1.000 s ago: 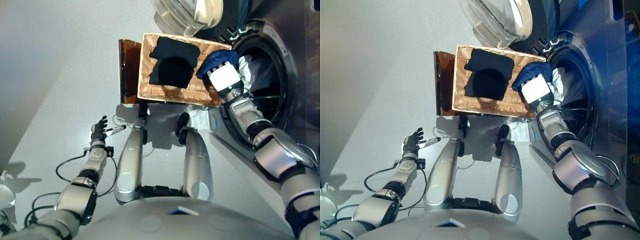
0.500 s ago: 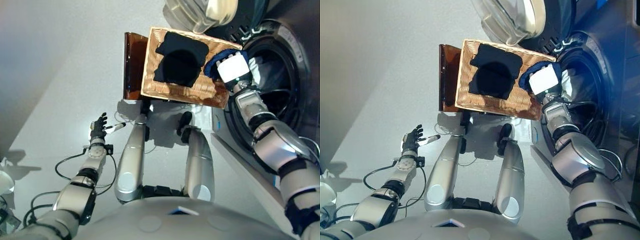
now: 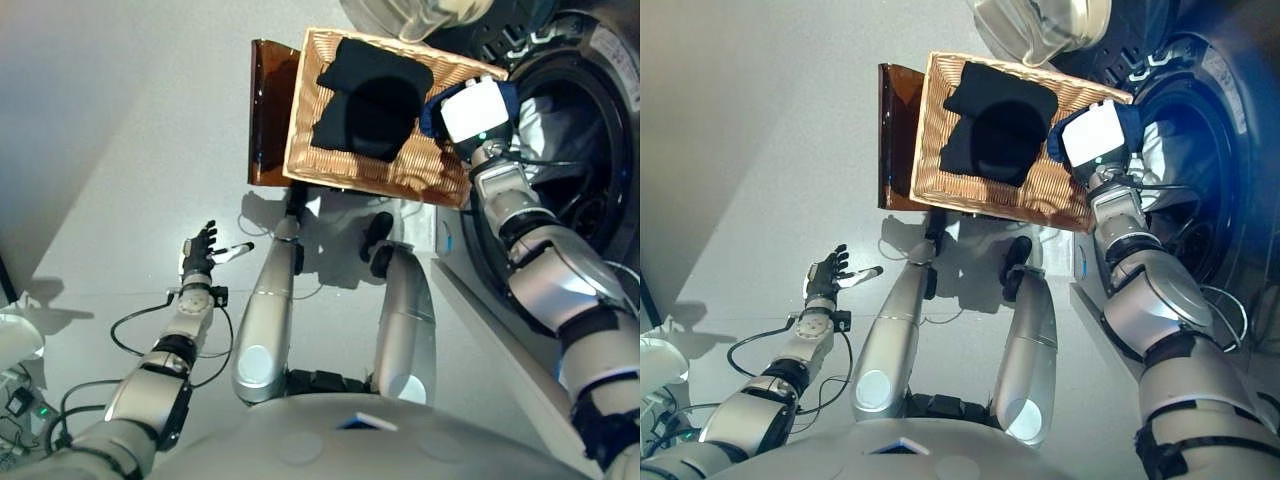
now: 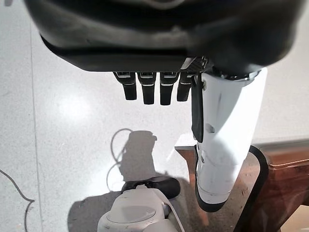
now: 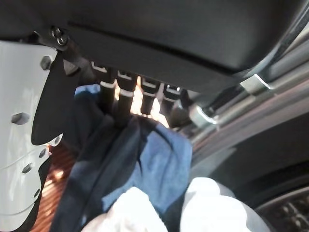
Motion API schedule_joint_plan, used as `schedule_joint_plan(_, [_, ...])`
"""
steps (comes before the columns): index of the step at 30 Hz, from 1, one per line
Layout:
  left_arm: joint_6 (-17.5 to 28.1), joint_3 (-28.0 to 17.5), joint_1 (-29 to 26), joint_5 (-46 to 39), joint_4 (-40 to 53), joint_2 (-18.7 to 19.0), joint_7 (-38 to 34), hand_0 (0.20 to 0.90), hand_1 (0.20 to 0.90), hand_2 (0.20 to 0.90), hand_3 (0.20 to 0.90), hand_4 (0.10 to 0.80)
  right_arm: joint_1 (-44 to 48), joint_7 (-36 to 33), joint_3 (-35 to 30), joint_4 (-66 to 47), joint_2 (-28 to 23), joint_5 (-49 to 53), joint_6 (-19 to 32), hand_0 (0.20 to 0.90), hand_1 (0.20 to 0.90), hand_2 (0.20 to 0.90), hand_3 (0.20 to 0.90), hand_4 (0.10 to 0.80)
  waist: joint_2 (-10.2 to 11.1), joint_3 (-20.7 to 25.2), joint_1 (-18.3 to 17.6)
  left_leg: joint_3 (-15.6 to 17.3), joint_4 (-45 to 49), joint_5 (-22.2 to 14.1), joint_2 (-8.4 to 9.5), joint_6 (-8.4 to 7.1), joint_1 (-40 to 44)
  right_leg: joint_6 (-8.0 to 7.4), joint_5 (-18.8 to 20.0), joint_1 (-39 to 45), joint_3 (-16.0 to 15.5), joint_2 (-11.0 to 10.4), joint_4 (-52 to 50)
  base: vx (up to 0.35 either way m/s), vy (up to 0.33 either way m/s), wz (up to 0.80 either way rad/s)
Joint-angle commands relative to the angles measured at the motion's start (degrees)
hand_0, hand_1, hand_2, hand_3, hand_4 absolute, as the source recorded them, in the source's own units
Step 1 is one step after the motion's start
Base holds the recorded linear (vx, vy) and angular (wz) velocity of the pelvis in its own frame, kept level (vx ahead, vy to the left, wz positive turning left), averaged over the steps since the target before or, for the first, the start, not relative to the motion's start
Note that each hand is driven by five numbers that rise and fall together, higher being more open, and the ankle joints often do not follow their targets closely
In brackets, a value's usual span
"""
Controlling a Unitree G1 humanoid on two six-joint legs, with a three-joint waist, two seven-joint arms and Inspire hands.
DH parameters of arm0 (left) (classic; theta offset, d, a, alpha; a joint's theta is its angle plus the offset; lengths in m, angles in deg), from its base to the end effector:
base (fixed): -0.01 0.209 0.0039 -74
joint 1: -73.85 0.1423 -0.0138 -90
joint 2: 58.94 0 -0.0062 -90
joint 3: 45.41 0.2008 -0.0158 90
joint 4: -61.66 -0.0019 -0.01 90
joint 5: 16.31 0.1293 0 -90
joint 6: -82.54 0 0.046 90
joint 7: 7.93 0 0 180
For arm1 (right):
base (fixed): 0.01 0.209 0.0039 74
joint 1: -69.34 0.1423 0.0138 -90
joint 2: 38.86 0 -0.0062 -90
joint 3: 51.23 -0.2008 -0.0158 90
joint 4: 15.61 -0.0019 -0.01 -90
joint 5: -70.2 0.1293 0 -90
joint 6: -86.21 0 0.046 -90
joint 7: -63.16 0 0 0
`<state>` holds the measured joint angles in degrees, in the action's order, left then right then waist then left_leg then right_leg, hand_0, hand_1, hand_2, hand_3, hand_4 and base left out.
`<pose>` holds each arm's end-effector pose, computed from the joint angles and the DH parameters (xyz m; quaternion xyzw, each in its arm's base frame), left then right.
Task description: Pick up the clothes and place them into the washing machine
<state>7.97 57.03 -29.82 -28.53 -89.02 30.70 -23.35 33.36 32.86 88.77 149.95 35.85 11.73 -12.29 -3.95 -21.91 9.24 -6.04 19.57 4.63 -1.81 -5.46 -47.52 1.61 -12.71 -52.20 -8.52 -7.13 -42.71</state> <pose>0.1884 0.2147 -0.0735 0.1304 0.2649 0.1265 0.9470 0.3327 -0.2625 0.0818 -0.9041 -0.0227 -0.0318 0.4256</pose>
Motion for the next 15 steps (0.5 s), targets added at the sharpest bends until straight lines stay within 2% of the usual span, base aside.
schedule_joint_plan(1, [2.27,-0.17,1.89,-1.16,1.62,2.42,-3.3,0.9,0.9,0.9,0.9,0.8,5.46,-3.62,-0.45,0.53,-4.5,2.44,-4.85,0.9,0.9,0.9,0.9,0.8,-0.95,1.51,0.3,3.15,10.29,-9.32,3.22,1.03,-3.36,-3.49,5.41,1.35,2.42,2.09,9.73,-0.02,-0.002,0.07])
schedule_joint_plan(2, [2.35,-0.01,1.97,-1.11,1.9,2.45,-3.4,0.9,0.9,0.9,0.9,0.8,5.66,-3.95,-0.35,0.59,-4.43,2.18,-5.08,0.837,0.837,0.837,0.837,0.755,-1.09,1.52,0.39,2.97,10.69,-9.39,3.2,1.05,-3.82,-3.5,5.37,0.77,2.37,2.02,9.14,-0.025,-0.013,0.09])
schedule_joint_plan(3, [2.41,0.0,2.05,-1.24,2.08,2.46,-3.37,0.9,0.9,0.9,0.9,0.8,5.67,-3.92,-0.37,0.78,-4.4,2.04,-5.11,0.505,0.505,0.505,0.505,0.518,-1.14,1.61,0.46,2.86,10.96,-9.42,3.24,1.06,-4.27,-3.52,5.28,0.29,2.33,1.96,8.67,-0.024,-0.016,0.06])
schedule_joint_plan(4, [2.39,-0.02,2.03,-1.28,2.17,2.55,-3.45,0.9,0.9,0.9,0.9,0.8,5.68,-3.85,-0.47,1.07,-4.29,2.03,-5.24,0.244,0.244,0.244,0.244,0.331,-1.23,1.67,0.48,2.8,11.35,-9.49,3.25,1.11,-4.77,-3.47,5.14,-0.27,2.25,1.93,8.0,-0.016,-0.019,0.07])
schedule_joint_plan(5, [2.43,-0.09,2.02,-1.21,2.33,2.72,-3.58,0.9,0.9,0.9,0.9,0.8,5.81,-3.95,-0.49,1.06,-4.28,1.94,-5.33,0.2,0.2,0.2,0.2,0.3,-1.33,1.67,0.52,2.72,11.53,-9.52,3.2,1.1,-5.03,-3.46,4.95,-0.5,2.21,1.98,7.74,-0.011,-0.009,0.05])
schedule_joint_plan(15, [2.61,-0.43,2.78,-0.81,2.29,3.18,-3.93,0.9,0.9,0.9,0.9,0.8,5.76,-4.39,-0.36,2.14,-4.16,1.09,-6.57,0.2,0.2,0.2,0.2,0.3,-1.64,2.15,0.75,2.63,13.18,-9.87,3.32,1.19,-7.35,-3.26,4.12,-2.84,2.17,1.44,5.33,-0.006,-0.005,0.04])
